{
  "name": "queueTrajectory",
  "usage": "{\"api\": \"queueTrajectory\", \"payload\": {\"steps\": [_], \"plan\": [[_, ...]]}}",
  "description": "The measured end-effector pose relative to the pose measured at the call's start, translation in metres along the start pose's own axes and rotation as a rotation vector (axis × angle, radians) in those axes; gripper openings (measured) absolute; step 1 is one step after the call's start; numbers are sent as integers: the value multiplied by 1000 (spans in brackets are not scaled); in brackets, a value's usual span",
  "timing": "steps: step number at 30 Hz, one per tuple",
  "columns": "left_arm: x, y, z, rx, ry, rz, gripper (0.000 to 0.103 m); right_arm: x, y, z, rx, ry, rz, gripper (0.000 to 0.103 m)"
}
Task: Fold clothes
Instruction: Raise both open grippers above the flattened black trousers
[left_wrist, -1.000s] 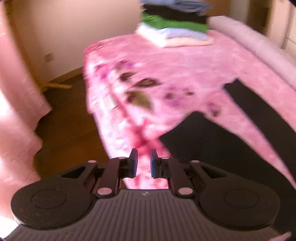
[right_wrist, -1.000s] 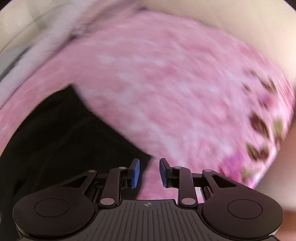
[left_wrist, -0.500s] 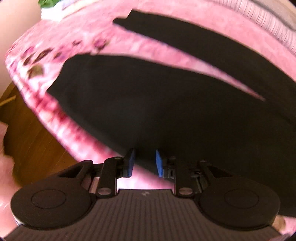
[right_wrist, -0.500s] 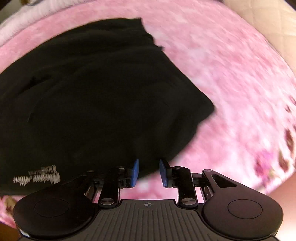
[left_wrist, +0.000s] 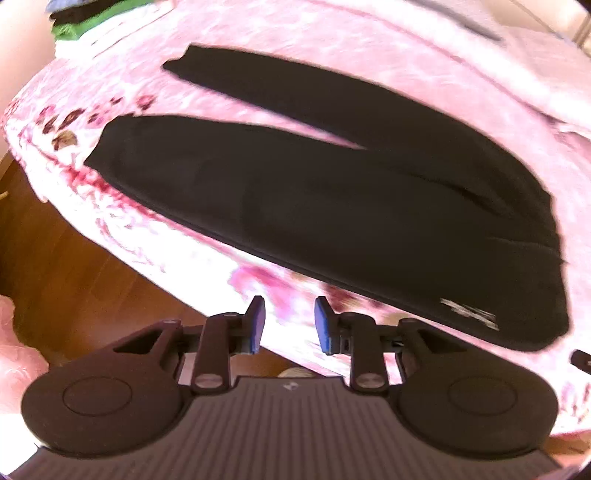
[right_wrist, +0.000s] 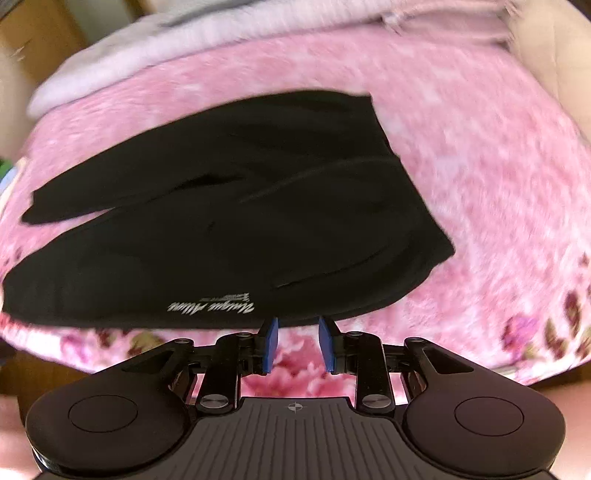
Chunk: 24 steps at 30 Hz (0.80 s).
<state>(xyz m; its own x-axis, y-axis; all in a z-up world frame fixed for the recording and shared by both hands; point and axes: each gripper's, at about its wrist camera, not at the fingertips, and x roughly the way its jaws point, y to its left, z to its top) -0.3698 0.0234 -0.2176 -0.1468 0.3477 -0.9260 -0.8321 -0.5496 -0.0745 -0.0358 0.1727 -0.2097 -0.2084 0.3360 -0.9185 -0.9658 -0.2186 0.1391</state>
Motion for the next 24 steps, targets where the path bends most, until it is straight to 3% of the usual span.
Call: {"api": "queueTrajectory", "payload": {"steps": [10, 18, 24], "plan": [[-98, -64, -45, 80, -121, -46, 35, -97, -15, -29, -102, -79, -1, 30], [-145, -67, -70, 96, -177, -45, 35, -150, -19, -45, -60, -136, 31, 35], [-166, -67, -85, 104, -191, -52, 36, -161, -16, -54, -61, -126, 60, 38]]}}
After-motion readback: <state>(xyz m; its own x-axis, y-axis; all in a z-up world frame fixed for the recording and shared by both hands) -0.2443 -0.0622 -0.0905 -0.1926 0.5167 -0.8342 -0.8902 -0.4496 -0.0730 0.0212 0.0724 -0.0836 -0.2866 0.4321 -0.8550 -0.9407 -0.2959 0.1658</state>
